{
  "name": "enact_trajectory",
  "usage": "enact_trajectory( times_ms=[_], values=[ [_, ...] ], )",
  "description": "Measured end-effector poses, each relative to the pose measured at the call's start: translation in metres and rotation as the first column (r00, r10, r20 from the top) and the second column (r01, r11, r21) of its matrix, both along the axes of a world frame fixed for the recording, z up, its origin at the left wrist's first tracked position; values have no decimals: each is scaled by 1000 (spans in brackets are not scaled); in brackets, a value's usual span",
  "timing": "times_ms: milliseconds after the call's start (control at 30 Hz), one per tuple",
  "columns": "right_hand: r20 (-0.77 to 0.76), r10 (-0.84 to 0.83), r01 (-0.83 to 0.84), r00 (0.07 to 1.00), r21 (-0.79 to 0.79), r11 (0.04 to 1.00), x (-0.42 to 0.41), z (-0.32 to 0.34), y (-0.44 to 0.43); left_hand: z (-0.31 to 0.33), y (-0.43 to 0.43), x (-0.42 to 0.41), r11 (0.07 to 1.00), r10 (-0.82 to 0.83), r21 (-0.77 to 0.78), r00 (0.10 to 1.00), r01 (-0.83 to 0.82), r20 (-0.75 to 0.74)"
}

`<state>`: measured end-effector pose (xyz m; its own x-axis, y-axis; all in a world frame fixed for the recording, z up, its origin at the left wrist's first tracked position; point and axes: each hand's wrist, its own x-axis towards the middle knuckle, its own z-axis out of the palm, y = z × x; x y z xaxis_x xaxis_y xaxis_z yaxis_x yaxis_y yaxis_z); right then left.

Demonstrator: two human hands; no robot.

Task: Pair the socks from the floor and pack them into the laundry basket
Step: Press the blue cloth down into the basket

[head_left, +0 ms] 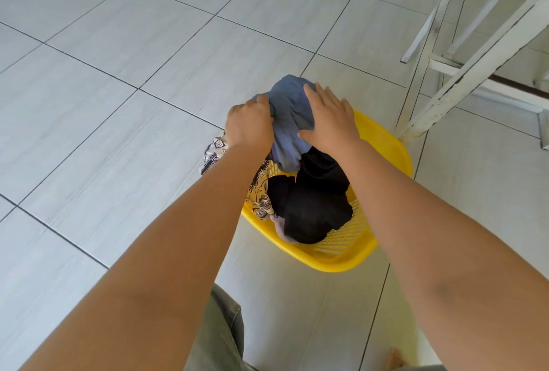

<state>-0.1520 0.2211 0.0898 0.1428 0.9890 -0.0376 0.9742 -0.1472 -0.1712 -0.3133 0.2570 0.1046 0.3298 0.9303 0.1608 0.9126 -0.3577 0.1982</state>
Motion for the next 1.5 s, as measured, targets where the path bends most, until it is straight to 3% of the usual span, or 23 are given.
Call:
enact_trajectory(
  times_ms=[133,300,433,567,667,700,800,900,967,1167,1300,1433,1500],
  values=[
    [-31,16,-17,999,-12,1000,3,3,-4,-1,4,-2,972,-59,234,993,34,98],
    [-123,-2,14,992,99,995,5,11,-3,18,4,10,984,-136,163,910,77,392],
    [-268,-9,58,963,178,982,13,23,2,37,3,13,994,-44,-41,715,101,698],
    [-649,-9,168,760,184,969,19,39,-6,44,2,19,958,126,-232,480,167,868],
    [-723,2,235,690,227,945,22,52,-14,55,-4,28,930,146,-238,315,279,938],
    [-717,-1,247,697,239,939,24,57,-17,57,-6,30,927,111,-213,316,309,942],
    [-672,-9,226,741,237,945,30,67,-28,55,-6,33,917,-56,-151,492,370,869],
    [-608,-19,184,793,211,960,35,73,-43,53,-12,30,805,-21,-336,590,488,807],
    [-570,-27,155,821,178,972,40,75,-53,50,-19,32,754,40,-444,641,484,766],
    [-556,-55,110,829,66,992,56,60,-85,30,-30,37,671,142,-580,687,463,713],
    [-611,-70,41,789,-61,997,56,45,-97,0,-42,38,610,248,-670,702,422,668],
    [-340,60,-136,938,-202,970,38,17,-102,-33,-45,31,481,416,-771,665,418,620],
    [-179,80,-130,981,-286,949,28,0,-102,-34,-50,33,486,423,-783,679,388,600]
  ],
)
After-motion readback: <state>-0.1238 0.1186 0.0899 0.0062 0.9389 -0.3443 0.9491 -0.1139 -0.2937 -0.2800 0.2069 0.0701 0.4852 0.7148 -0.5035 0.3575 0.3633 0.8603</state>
